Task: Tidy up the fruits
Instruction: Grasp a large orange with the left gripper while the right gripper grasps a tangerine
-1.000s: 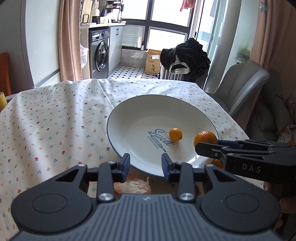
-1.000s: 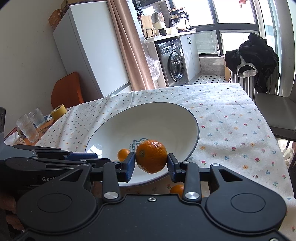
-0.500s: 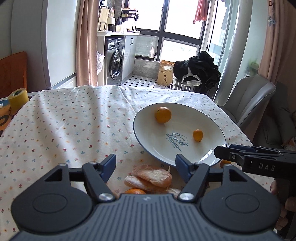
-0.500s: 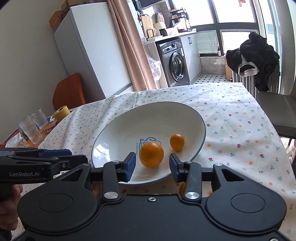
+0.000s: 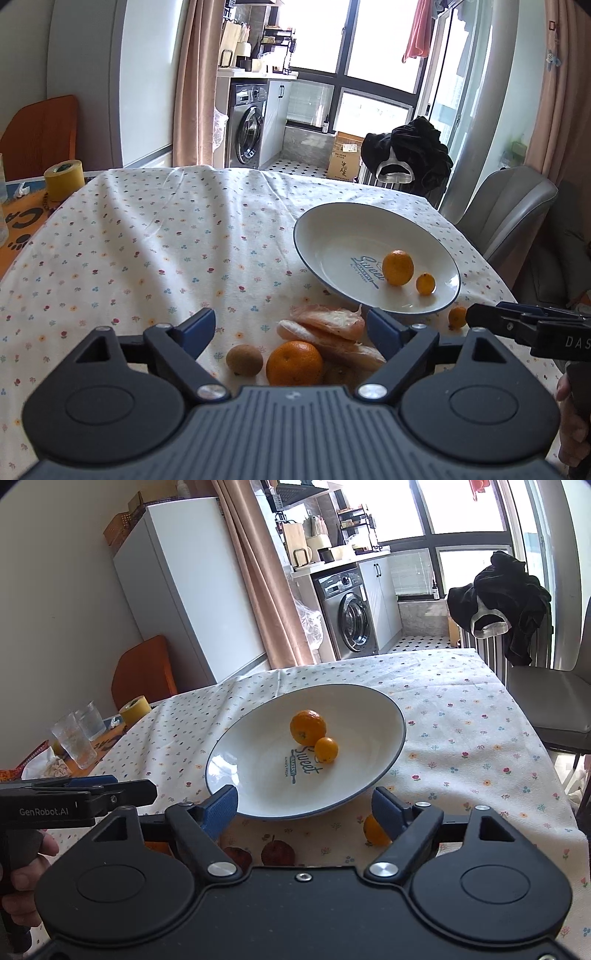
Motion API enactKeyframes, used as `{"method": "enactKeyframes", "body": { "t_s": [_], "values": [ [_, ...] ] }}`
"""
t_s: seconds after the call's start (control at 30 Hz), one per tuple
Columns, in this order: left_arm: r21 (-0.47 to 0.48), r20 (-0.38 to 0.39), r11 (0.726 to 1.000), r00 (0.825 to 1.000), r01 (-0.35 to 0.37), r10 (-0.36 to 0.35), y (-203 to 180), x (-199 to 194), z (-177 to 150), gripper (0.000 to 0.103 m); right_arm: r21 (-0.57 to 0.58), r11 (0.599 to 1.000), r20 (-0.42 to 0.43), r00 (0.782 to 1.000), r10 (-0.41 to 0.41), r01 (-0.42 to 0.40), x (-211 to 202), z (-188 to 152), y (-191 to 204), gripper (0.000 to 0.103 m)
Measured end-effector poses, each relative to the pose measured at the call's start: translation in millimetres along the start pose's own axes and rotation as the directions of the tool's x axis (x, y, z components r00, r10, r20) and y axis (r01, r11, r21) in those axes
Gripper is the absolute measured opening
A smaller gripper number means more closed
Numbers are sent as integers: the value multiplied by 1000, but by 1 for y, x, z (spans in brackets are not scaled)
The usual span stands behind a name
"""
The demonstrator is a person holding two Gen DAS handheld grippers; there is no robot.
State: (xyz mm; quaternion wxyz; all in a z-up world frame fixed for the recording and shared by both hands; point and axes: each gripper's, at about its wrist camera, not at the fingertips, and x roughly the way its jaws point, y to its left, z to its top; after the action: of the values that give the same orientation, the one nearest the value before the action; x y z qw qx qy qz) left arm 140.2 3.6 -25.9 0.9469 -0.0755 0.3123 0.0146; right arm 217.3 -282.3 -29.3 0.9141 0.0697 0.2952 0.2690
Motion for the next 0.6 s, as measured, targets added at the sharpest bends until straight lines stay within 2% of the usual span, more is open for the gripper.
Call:
{"method": "enactKeyframes", "body": {
  "t_s": [0.1, 0.3, 0.4, 0.6],
  "values": [
    [-16, -1, 1000, 1000, 2, -2, 4, -3, -7, 88, 5, 1000, 2, 1000, 7, -7, -6, -3, 0, 88],
    [-53, -11, 998, 1000, 26, -27, 11, -4, -18, 87, 11, 1000, -14, 1000, 11, -11, -11, -12, 1, 89],
    [-63, -14, 998, 1000, 15, -16, 14, -3, -25, 87, 12, 1000, -25, 1000, 18, -17, -12, -17, 2, 89],
    [-72, -27, 997, 1000, 14, -16, 18, 1, -32, 80, 10, 1000, -31, 999, 24, -24, -13, -23, 5, 89]
  ]
}}
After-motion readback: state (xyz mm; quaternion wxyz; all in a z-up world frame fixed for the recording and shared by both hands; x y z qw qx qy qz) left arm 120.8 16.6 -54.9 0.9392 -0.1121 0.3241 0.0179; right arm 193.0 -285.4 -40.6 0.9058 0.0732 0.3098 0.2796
